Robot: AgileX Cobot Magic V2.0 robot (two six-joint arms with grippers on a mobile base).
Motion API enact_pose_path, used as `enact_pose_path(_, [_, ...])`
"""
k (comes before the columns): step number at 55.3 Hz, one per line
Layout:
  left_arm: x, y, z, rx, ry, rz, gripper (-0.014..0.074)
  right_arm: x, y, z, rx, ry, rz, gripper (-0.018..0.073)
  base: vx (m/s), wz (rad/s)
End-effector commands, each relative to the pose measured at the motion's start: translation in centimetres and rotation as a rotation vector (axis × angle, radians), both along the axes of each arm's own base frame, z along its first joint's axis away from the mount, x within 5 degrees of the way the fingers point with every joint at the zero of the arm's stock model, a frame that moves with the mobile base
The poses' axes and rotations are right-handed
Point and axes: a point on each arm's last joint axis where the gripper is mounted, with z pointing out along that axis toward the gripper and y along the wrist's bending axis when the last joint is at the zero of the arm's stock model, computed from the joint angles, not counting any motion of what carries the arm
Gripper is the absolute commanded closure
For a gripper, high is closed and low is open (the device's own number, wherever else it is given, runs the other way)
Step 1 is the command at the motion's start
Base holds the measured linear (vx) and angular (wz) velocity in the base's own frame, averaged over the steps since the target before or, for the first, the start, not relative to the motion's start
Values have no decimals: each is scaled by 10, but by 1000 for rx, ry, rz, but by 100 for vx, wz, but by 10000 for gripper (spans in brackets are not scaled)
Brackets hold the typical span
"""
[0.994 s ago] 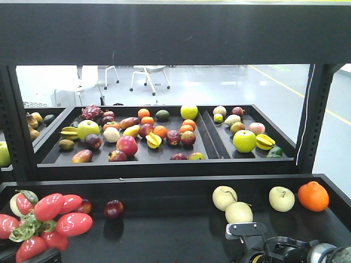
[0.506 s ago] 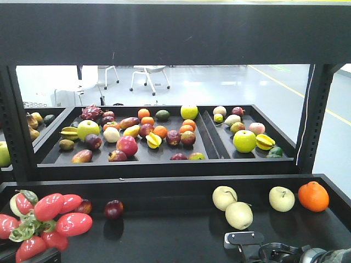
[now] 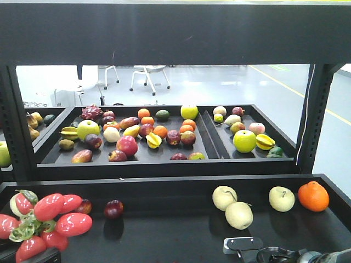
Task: Pick snacks and fruit into basket
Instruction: 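Align the open right gripper around the green avocado, then close the right gripper on the avocado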
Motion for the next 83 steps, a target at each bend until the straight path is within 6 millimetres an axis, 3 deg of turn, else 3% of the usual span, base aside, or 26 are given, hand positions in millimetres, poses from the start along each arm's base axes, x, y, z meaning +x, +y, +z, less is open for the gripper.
enact_pose_path(1, [0,2,9,8,-38,17,596,10,4,27,44,-89,18,-34,0,0])
enact_pose_path(83, [0,2,9,8,-38,17,596,15,3,31,-4,-107,42,-33,0,0])
